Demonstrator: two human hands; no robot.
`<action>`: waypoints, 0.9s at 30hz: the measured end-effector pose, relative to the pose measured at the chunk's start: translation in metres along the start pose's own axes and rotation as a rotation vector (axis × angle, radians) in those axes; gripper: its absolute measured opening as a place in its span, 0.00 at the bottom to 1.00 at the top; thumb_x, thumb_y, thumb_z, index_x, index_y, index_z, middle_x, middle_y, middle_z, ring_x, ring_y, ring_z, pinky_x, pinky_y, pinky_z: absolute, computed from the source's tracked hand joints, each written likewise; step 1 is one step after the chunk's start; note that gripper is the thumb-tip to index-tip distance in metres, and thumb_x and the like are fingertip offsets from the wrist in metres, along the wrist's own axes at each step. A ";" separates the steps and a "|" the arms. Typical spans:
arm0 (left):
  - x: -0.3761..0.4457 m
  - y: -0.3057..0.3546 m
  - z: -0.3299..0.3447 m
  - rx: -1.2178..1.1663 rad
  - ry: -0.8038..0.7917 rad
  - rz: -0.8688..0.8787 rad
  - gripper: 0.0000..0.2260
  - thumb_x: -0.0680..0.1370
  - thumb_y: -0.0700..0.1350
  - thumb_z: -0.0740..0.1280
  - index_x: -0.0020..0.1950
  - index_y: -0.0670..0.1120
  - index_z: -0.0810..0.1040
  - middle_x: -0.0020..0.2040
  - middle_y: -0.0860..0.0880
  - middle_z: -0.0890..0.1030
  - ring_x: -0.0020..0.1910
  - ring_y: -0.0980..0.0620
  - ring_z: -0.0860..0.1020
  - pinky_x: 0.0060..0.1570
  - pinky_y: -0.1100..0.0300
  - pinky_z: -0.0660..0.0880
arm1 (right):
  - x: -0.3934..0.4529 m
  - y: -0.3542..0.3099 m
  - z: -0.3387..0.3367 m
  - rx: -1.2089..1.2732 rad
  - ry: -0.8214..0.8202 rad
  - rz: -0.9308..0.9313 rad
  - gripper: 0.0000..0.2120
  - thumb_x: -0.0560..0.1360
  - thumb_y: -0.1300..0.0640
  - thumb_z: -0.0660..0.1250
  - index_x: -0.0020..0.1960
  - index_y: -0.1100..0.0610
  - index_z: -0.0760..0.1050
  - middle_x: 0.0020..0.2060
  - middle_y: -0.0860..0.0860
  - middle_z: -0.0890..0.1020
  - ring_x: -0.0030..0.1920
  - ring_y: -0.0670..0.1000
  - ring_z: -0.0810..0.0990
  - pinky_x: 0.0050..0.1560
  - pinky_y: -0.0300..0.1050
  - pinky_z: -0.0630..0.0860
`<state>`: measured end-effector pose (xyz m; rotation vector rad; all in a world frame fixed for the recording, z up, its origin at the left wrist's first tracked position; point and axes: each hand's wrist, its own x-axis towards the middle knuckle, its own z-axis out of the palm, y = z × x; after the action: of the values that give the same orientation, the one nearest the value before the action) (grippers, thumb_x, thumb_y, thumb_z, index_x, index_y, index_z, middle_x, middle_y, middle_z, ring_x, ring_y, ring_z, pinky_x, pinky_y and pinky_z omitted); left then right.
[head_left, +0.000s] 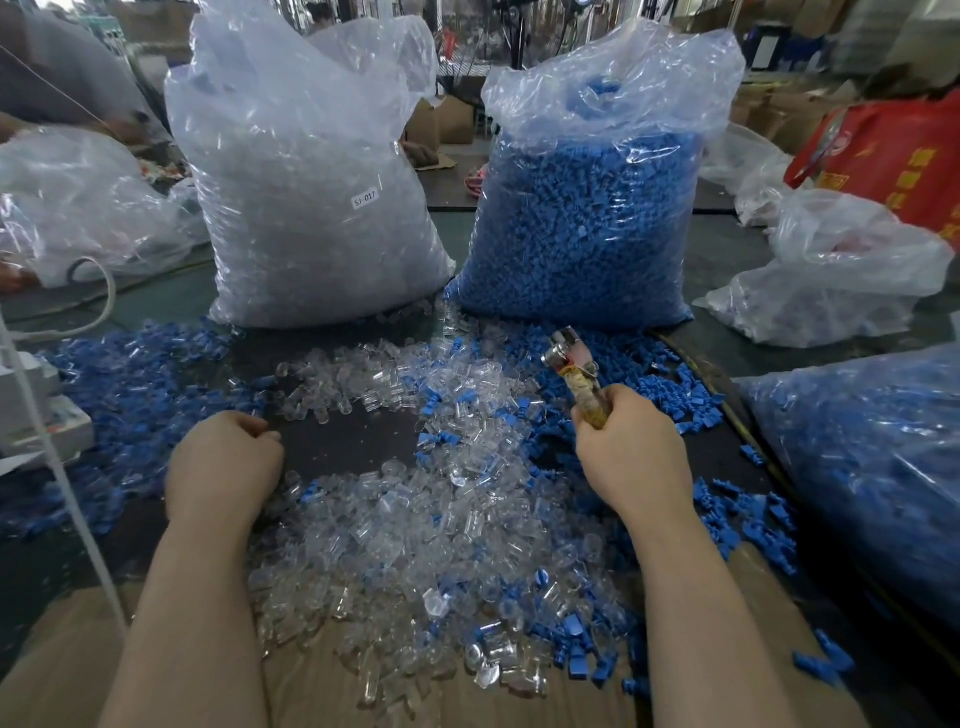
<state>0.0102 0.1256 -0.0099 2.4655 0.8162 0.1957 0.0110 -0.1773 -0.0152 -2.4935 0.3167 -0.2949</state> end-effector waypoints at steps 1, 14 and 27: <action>0.000 0.000 0.000 0.030 0.002 0.003 0.12 0.79 0.45 0.66 0.61 0.45 0.80 0.53 0.41 0.82 0.50 0.41 0.78 0.47 0.50 0.75 | 0.001 0.002 0.000 -0.020 -0.005 0.009 0.11 0.79 0.50 0.64 0.39 0.50 0.68 0.34 0.49 0.77 0.34 0.51 0.74 0.29 0.45 0.63; -0.037 0.059 0.016 -0.076 -0.269 0.446 0.03 0.75 0.48 0.73 0.44 0.56 0.81 0.39 0.60 0.80 0.39 0.63 0.77 0.39 0.62 0.71 | 0.000 -0.004 0.010 -0.159 -0.122 -0.077 0.08 0.75 0.48 0.67 0.42 0.49 0.70 0.33 0.45 0.72 0.35 0.52 0.72 0.33 0.45 0.66; -0.055 0.071 0.036 0.027 -0.367 0.534 0.15 0.76 0.53 0.72 0.61 0.51 0.80 0.51 0.52 0.81 0.49 0.53 0.79 0.51 0.58 0.75 | -0.002 -0.006 0.017 -0.253 -0.132 -0.106 0.06 0.74 0.52 0.67 0.43 0.50 0.70 0.32 0.46 0.70 0.30 0.46 0.66 0.27 0.41 0.57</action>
<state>0.0127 0.0290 -0.0014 2.5829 0.0003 -0.0819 0.0152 -0.1630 -0.0257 -2.7695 0.1765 -0.1380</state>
